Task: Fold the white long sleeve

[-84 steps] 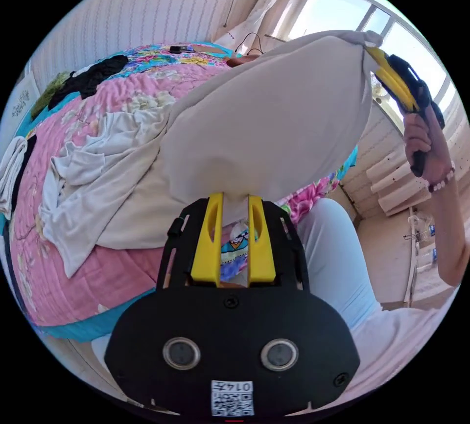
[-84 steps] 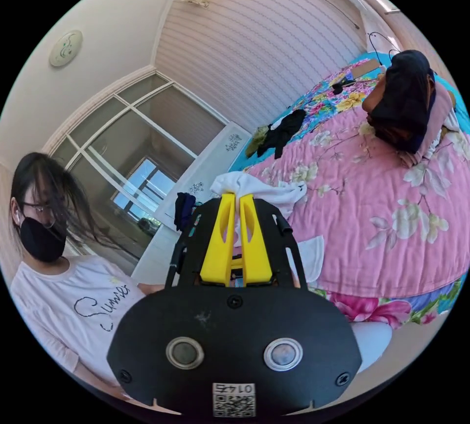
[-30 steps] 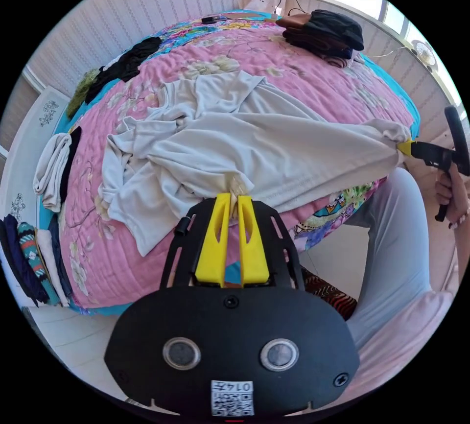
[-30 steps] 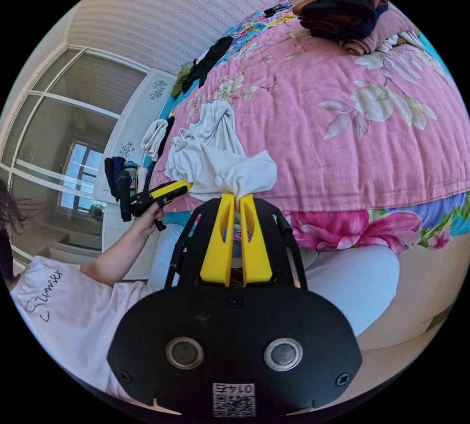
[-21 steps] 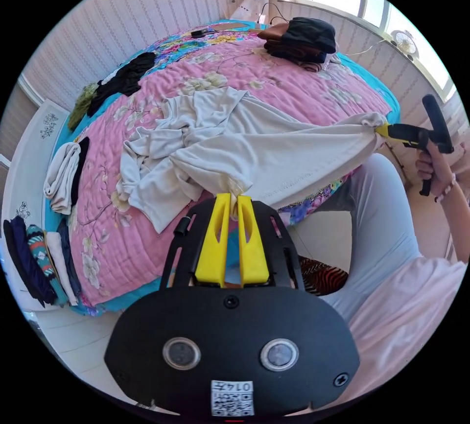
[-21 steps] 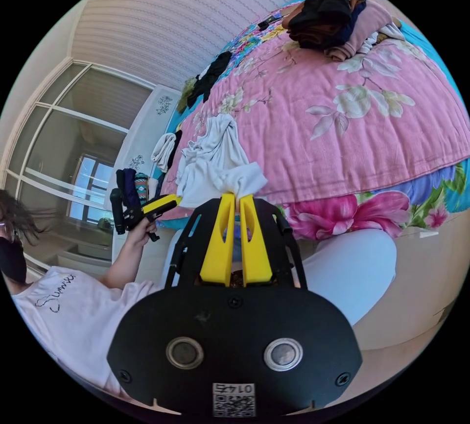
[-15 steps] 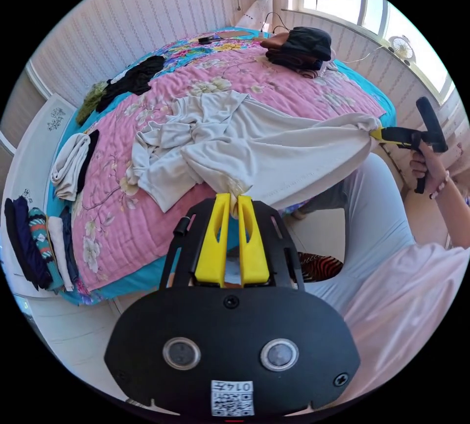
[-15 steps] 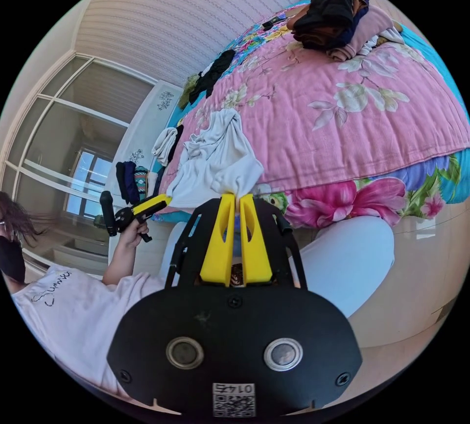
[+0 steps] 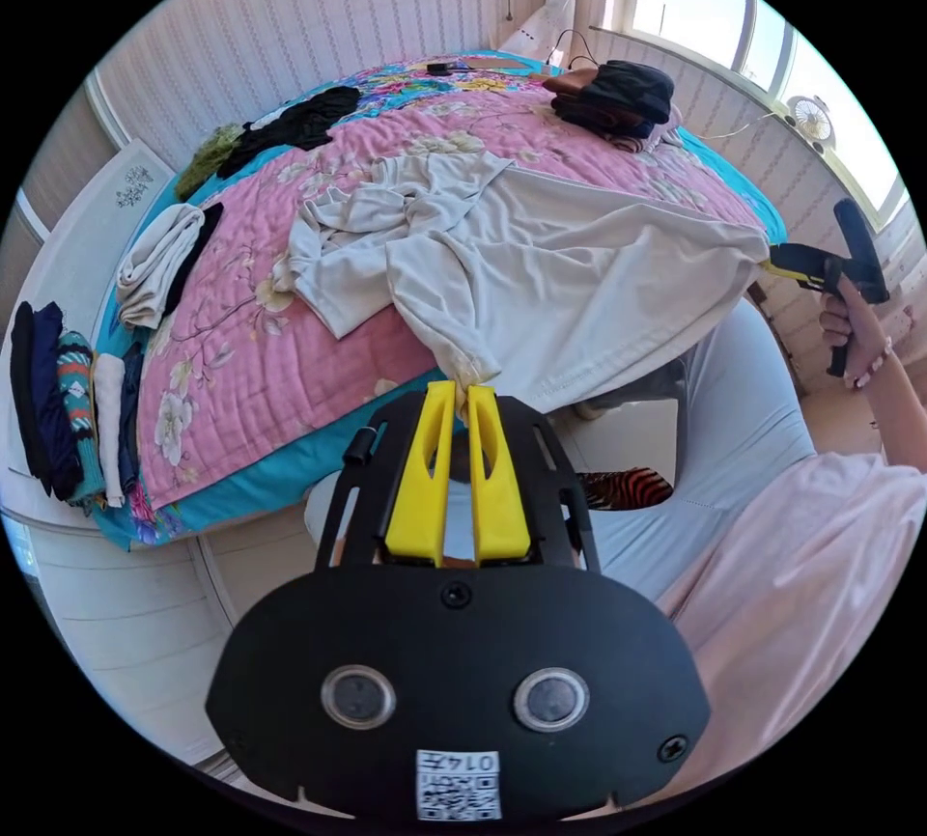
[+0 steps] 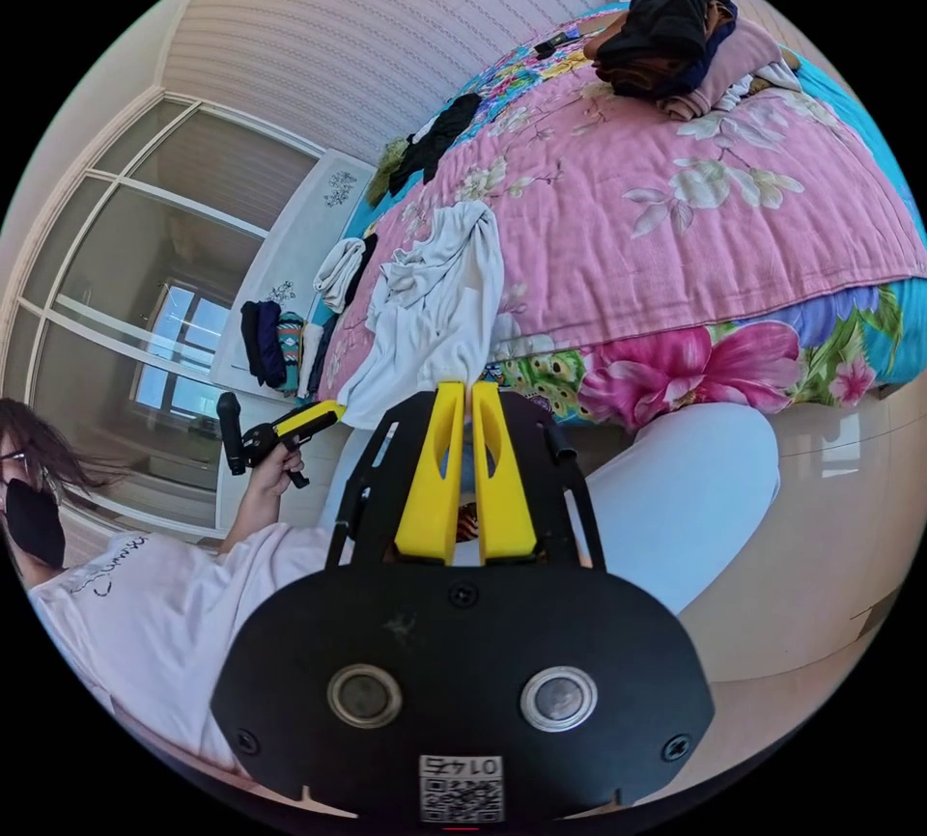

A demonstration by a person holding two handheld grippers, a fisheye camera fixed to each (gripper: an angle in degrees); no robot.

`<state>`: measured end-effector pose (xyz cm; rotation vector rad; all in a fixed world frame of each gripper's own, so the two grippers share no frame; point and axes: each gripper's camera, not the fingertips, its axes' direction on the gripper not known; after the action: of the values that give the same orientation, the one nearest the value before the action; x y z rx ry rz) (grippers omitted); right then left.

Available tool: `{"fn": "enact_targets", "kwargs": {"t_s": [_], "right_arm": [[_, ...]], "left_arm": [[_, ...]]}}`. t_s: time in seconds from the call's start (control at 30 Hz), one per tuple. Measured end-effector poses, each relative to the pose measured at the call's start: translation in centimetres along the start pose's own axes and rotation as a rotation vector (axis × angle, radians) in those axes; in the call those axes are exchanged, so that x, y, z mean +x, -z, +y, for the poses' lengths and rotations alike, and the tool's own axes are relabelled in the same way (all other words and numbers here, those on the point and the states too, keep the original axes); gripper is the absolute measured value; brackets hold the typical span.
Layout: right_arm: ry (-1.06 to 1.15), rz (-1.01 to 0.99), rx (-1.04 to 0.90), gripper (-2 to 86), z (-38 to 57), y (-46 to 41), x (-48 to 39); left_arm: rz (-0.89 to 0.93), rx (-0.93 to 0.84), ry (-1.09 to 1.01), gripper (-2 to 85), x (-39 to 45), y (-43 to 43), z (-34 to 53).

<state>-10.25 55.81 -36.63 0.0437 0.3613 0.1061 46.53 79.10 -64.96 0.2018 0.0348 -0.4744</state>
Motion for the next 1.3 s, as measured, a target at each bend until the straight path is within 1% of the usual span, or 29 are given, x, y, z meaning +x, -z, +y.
{"fn": "enact_targets", "kwargs": {"t_s": [0.2,0.3,0.4,0.47,0.5,0.57,0.6,0.67,0.7,0.77,0.8,0.87,0.93,0.97,1.07,1.1,1.2,1.23,1.27,1.3], "right_arm": [[0.009,-0.017,0.029,0.6,1.6,3.1,-0.3],[0.03,-0.048,0.067,0.5,2.0,5.3,-0.8],[0.092,-0.098,0.133,0.5,2.1,8.3,-2.4],[0.143,-0.152,0.188,0.5,2.1,10.5,-3.7],[0.186,-0.196,0.23,0.5,2.0,12.2,-4.8],[0.254,-0.251,0.289,0.5,1.9,14.7,-6.5],[0.303,-0.286,0.329,0.5,2.0,16.4,-7.8],[0.382,-0.349,0.385,0.4,2.1,18.9,-9.7],[0.434,-0.39,0.417,0.4,2.1,20.6,-11.0],[0.521,-0.447,0.457,0.4,2.0,23.1,-13.1],[0.586,-0.492,0.482,0.4,1.7,24.8,-14.6],[0.68,-0.558,0.512,0.4,0.8,27.4,-17.1],[0.811,-0.619,0.534,0.3,-0.9,30.7,-21.0],[0.839,-0.619,0.541,0.3,-1.4,31.4,-22.0],[0.895,-0.551,0.559,0.3,-5.1,33.5,-25.9],[0.886,-0.479,0.539,0.3,-7.2,33.5,-27.0],[0.816,-0.252,0.447,0.3,-14.4,30.4,-28.4],[0.766,-0.169,0.403,0.3,-17.9,28.3,-28.4],[0.739,-0.138,0.388,0.2,-19.7,27.4,-28.3],[0.677,-0.097,0.377,0.3,-23.2,26.2,-28.4]], "left_arm": [[-0.017,0.046,-0.02,-0.1,-0.8,5.2,2.4],[-0.014,0.118,-0.007,-0.5,-1.9,9.1,3.8],[0.046,0.258,0.028,-0.7,-3.8,14.5,5.6],[0.145,0.399,0.076,-0.8,-6.1,19.4,7.3],[0.164,0.431,0.087,-0.8,-6.7,20.5,7.8],[0.251,0.572,0.127,-0.9,-9.1,25.3,10.0],[0.276,0.607,0.136,-0.9,-9.7,26.4,10.6],[0.354,0.768,0.147,-1.0,-12.0,31.5,13.2],[0.362,0.808,0.142,-1.0,-12.5,32.9,13.9],[0.353,0.933,0.11,-1.0,-14.3,38.4,15.8],[0.341,0.959,0.102,-1.0,-14.8,39.8,16.2],[0.291,1.067,0.043,-1.0,-16.3,45.8,16.9],[0.238,1.144,-0.014,-1.0,-17.0,49.7,16.9],[0.213,1.182,-0.032,-1.0,-17.8,51.7,16.4],[0.195,1.198,-0.017,-1.0,-21.3,54.0,13.2],[0.191,1.182,-0.004,-1.0,-22.2,54.0,12.1],[0.205,1.031,0.107,-1.0,-27.6,51.6,4.4],[0.16,0.96,0.154,-1.0,-29.6,50.4,0.7],[0.114,0.92,0.201,-1.0,-31.6,50.1,-2.7],[0.1,0.914,0.22,-1.0,-32.4,50.4,-4.2]]}}
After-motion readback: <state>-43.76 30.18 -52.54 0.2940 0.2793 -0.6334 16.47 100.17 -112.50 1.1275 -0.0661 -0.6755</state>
